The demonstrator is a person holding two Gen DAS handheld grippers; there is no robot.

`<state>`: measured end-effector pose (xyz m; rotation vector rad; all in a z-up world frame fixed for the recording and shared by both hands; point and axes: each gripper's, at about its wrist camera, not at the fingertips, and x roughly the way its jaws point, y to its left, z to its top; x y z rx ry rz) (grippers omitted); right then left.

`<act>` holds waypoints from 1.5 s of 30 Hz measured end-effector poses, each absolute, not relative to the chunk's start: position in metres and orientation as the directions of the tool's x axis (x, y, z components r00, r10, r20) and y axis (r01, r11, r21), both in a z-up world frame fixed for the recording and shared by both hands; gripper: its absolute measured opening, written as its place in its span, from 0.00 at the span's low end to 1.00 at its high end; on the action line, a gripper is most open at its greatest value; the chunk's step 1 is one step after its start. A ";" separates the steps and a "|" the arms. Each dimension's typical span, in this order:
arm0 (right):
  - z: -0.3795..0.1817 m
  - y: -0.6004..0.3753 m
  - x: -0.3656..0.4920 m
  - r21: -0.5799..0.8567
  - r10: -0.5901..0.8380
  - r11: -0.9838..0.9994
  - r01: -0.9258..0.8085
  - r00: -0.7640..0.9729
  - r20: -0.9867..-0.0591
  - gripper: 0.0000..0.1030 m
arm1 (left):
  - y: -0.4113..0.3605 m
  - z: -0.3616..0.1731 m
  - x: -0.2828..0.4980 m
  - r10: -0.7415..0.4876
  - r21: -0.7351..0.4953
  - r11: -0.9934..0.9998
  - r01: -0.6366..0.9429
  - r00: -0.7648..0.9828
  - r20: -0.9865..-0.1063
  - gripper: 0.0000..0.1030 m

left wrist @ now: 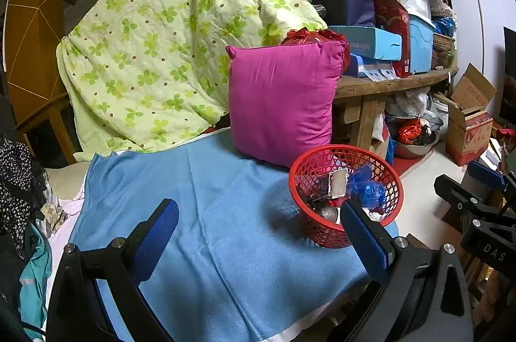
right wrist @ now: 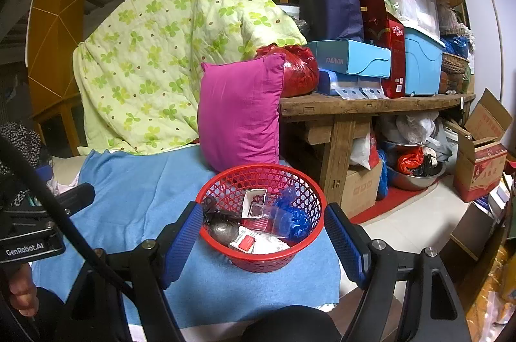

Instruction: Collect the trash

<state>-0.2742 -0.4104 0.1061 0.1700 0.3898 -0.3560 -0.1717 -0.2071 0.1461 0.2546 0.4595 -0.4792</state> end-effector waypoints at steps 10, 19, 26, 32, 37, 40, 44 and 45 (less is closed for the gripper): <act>0.104 -0.408 -0.270 0.084 -0.308 0.925 0.370 0.861 -0.405 0.78 | -0.205 0.143 -0.169 -0.389 0.113 0.859 0.499 0.781 -0.489 0.97; 0.106 -0.409 -0.269 0.080 -0.315 0.924 0.375 0.861 -0.400 0.78 | -0.207 0.143 -0.170 -0.401 0.114 0.852 0.511 0.777 -0.485 0.97; 0.103 -0.410 -0.267 0.082 -0.321 0.920 0.383 0.856 -0.405 0.78 | -0.209 0.141 -0.169 -0.406 0.112 0.848 0.518 0.771 -0.490 0.97; 0.098 -0.412 -0.263 0.084 -0.321 0.918 0.387 0.851 -0.415 0.78 | -0.212 0.137 -0.164 -0.406 0.108 0.846 0.522 0.763 -0.502 0.97; 0.095 -0.414 -0.261 0.087 -0.317 0.918 0.386 0.849 -0.423 0.78 | -0.213 0.135 -0.163 -0.403 0.111 0.846 0.521 0.762 -0.508 0.97; 0.094 -0.414 -0.261 0.088 -0.317 0.918 0.387 0.850 -0.421 0.78 | -0.213 0.134 -0.163 -0.402 0.112 0.846 0.522 0.762 -0.508 0.97; 0.093 -0.415 -0.260 0.091 -0.316 0.917 0.387 0.848 -0.425 0.78 | -0.213 0.134 -0.163 -0.403 0.110 0.846 0.522 0.760 -0.510 0.97; 0.093 -0.415 -0.260 0.091 -0.316 0.917 0.388 0.848 -0.425 0.78 | -0.213 0.134 -0.163 -0.404 0.110 0.845 0.524 0.760 -0.509 0.97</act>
